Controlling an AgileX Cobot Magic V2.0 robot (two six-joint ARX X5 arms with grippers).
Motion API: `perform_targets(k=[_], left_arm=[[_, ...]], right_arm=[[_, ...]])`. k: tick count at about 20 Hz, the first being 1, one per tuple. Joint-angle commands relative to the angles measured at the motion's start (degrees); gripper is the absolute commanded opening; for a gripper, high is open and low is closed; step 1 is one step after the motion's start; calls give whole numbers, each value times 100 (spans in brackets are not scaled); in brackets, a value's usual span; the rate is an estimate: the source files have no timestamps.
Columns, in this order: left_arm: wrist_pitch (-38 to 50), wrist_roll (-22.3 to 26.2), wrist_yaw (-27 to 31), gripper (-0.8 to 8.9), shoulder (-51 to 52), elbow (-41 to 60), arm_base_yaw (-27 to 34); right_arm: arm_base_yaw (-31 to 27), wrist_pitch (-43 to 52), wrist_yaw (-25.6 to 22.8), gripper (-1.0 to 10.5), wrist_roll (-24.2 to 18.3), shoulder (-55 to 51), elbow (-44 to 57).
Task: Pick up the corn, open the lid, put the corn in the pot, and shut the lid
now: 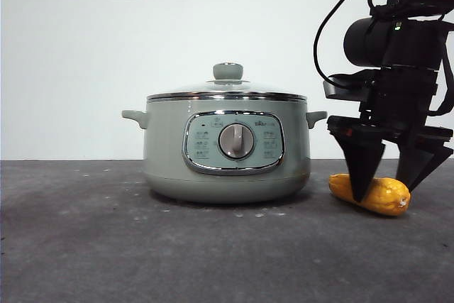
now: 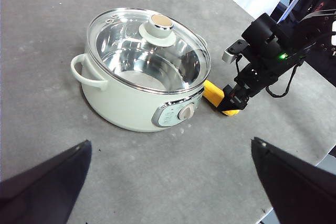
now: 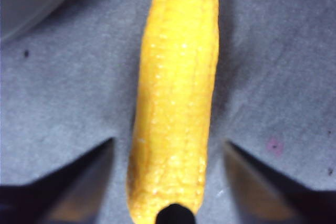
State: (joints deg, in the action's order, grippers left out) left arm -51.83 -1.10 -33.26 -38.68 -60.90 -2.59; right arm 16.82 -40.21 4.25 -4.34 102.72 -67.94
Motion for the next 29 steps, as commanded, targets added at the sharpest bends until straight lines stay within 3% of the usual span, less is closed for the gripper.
perform_targets(k=[1, 9, 17, 22, 29], left_arm=[[48, -20, -17, 664, 4, -7, -11], [48, -17, -20, 664, -118, -7, -11], [485, -15, -22, 664, -509, -7, -90], [1412, -15, 107, 664, -1357, -208, -732], [1565, 485, 1145, 660, -3689, -1998, -1873]], right_arm=[[9, 48, -20, 12, 24, 52, -4], [9, -90, -22, -12, 24, -308, -7], [9, -1147, -17, -12, 24, -2603, -4], [9, -1569, 48, -12, 133, -4210, -4], [9, -2339, 330, -12, 267, -5198, -4]])
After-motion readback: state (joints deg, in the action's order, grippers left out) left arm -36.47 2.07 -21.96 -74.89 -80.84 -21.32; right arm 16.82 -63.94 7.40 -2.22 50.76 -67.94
